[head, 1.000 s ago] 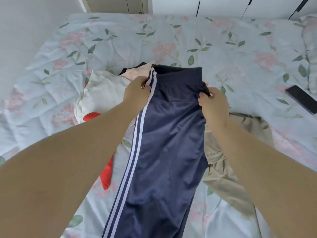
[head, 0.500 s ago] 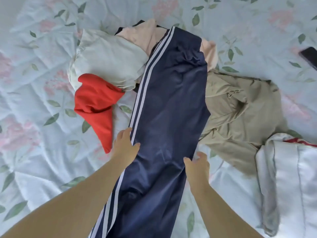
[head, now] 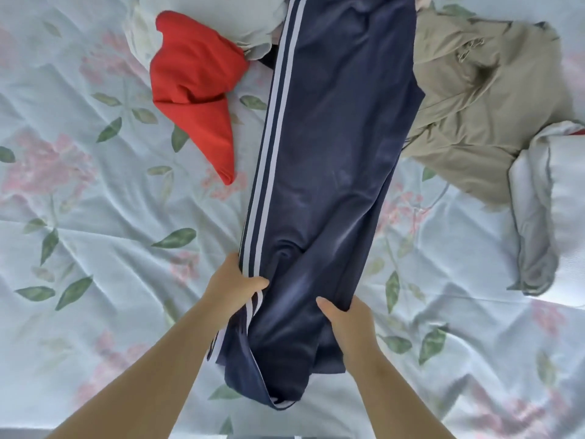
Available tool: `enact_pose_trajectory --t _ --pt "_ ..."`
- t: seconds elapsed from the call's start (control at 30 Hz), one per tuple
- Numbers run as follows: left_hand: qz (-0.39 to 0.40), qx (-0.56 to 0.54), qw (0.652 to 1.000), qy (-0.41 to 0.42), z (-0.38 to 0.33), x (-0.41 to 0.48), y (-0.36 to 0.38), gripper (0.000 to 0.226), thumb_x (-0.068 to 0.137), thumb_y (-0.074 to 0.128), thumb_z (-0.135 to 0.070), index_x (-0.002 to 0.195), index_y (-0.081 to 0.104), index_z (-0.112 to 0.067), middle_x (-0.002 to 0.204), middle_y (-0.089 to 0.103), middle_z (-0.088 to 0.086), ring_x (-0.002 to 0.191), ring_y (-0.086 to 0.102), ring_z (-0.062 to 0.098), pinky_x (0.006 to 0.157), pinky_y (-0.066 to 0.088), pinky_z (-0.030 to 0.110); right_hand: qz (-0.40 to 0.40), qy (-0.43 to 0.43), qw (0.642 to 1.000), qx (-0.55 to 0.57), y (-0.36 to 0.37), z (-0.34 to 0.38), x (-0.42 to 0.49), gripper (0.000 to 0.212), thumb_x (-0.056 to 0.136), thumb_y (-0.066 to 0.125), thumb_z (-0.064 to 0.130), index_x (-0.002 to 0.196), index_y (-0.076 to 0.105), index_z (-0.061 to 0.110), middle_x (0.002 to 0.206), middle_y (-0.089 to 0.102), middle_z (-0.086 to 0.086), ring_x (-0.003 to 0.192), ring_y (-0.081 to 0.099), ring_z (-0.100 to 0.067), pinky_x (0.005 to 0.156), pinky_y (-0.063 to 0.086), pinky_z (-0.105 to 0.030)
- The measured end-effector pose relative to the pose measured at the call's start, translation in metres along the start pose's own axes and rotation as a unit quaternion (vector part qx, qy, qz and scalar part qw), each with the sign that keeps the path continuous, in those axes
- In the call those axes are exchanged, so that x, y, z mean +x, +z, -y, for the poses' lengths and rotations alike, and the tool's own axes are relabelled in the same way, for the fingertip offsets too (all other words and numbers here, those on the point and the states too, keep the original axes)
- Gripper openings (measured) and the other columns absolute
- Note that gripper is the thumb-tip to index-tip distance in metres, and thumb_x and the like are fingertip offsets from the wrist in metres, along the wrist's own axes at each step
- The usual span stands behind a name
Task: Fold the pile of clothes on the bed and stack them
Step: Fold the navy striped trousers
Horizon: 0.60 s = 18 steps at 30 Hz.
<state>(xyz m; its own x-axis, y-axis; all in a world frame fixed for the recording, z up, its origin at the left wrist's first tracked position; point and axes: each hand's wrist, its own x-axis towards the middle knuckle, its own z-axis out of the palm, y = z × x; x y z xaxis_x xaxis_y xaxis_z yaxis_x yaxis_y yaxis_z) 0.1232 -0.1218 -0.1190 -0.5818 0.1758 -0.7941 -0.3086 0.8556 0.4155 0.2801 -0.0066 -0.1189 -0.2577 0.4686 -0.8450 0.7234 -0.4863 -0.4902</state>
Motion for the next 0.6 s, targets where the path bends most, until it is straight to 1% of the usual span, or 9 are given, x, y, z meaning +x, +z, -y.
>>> enact_pose_trajectory --t 0.1,0.17,0.2,0.27,0.33,0.4,0.47,0.53,0.6 --pt "0.117 -0.131 0.984 -0.017 -0.004 -0.008 -0.021 0.022 0.084 0.061 -0.002 0.103 0.061 -0.013 0.078 0.068 0.006 0.07 0.066 0.02 0.061 0.053 0.03 0.04 0.025 0.988 0.146 -0.007 0.006 -0.012 0.016 0.088 0.063 0.016 0.104 0.066 0.014 0.093 0.074 -0.004 0.088 0.069 -0.025 0.075 0.056 -0.037" --pt "0.183 -0.3 0.935 -0.042 -0.007 -0.013 -0.036 0.02 0.087 0.058 -0.004 0.105 0.063 -0.01 0.08 0.069 0.007 0.069 0.067 0.02 0.058 0.055 0.028 0.099 0.003 0.957 0.272 -0.023 0.014 -0.021 0.02 0.088 0.063 0.016 0.108 0.066 0.012 0.101 0.073 -0.008 0.093 0.07 -0.026 0.07 0.058 -0.035" --pt "0.189 -0.336 0.922 -0.04 -0.007 -0.014 -0.039 0.022 0.088 0.058 -0.007 0.109 0.063 -0.011 0.083 0.069 0.006 0.07 0.067 0.02 0.058 0.054 0.028 0.111 -0.01 0.947 0.3 -0.032 0.017 -0.024 0.023 0.088 0.064 0.018 0.11 0.066 0.012 0.103 0.073 -0.008 0.095 0.07 -0.027 0.07 0.058 -0.035" --pt "0.133 -0.259 0.956 -0.008 -0.007 -0.017 -0.036 0.024 0.09 0.06 -0.018 0.114 0.056 -0.017 0.089 0.066 -0.001 0.074 0.062 0.015 0.06 0.05 0.025 0.056 -0.013 0.97 0.236 -0.042 0.015 -0.023 0.022 0.088 0.063 0.022 0.108 0.065 0.012 0.105 0.072 -0.009 0.094 0.069 -0.028 0.074 0.058 -0.037" --pt "0.053 -0.156 0.985 0.046 -0.004 -0.023 -0.023 0.018 0.091 0.06 -0.027 0.107 0.05 -0.024 0.095 0.06 -0.008 0.08 0.058 0.009 0.059 0.045 0.019 -0.026 0.014 0.992 0.125 -0.043 0.003 -0.02 0.024 0.091 0.059 0.026 0.104 0.06 0.006 0.102 0.067 -0.011 0.087 0.063 -0.027 0.075 0.051 -0.036" --pt "0.043 -0.161 0.983 0.076 0.004 -0.033 -0.006 0.018 0.089 0.063 -0.03 0.101 0.05 -0.024 0.096 0.059 -0.01 0.087 0.059 0.011 0.062 0.045 0.015 -0.006 0.031 0.995 0.091 -0.038 -0.01 -0.022 0.025 0.091 0.06 0.029 0.098 0.055 0.006 0.095 0.063 -0.008 0.083 0.059 -0.026 0.073 0.044 -0.035" --pt "0.039 -0.127 0.989 0.068 0.021 -0.042 0.01 0.05 0.079 0.073 -0.035 0.12 0.045 -0.027 0.114 0.054 -0.013 0.108 0.055 0.012 0.083 0.046 0.019 0.026 0.027 0.997 0.061 -0.03 -0.024 -0.027 0.021 0.087 0.066 0.025 0.099 0.059 0.01 0.09 0.069 -0.001 0.082 0.066 -0.02 0.068 0.048 -0.029" --pt "0.02 0.013 0.997 0.068 0.039 -0.048 0.025 0.088 0.074 0.076 -0.032 0.144 0.024 -0.027 0.139 0.036 -0.006 0.128 0.039 0.019 0.104 0.037 0.032 0.029 -0.004 0.999 -0.015 -0.025 -0.034 -0.035 0.01 0.083 0.066 0.017 0.092 0.061 0.014 0.074 0.068 0.007 0.069 0.065 -0.013 0.059 0.046 -0.022" --pt "-0.026 0.084 0.992 0.089 0.045 -0.054 0.031 0.091 0.078 0.066 -0.013 0.148 0.012 -0.03 0.144 0.03 0.0 0.127 0.038 0.025 0.101 0.038 0.036 0.001 -0.046 0.994 -0.099 -0.022 -0.037 -0.041 0.007 0.084 0.062 0.016 0.085 0.059 0.01 0.071 0.067 0.0 0.068 0.065 -0.019 0.06 0.05 -0.029"
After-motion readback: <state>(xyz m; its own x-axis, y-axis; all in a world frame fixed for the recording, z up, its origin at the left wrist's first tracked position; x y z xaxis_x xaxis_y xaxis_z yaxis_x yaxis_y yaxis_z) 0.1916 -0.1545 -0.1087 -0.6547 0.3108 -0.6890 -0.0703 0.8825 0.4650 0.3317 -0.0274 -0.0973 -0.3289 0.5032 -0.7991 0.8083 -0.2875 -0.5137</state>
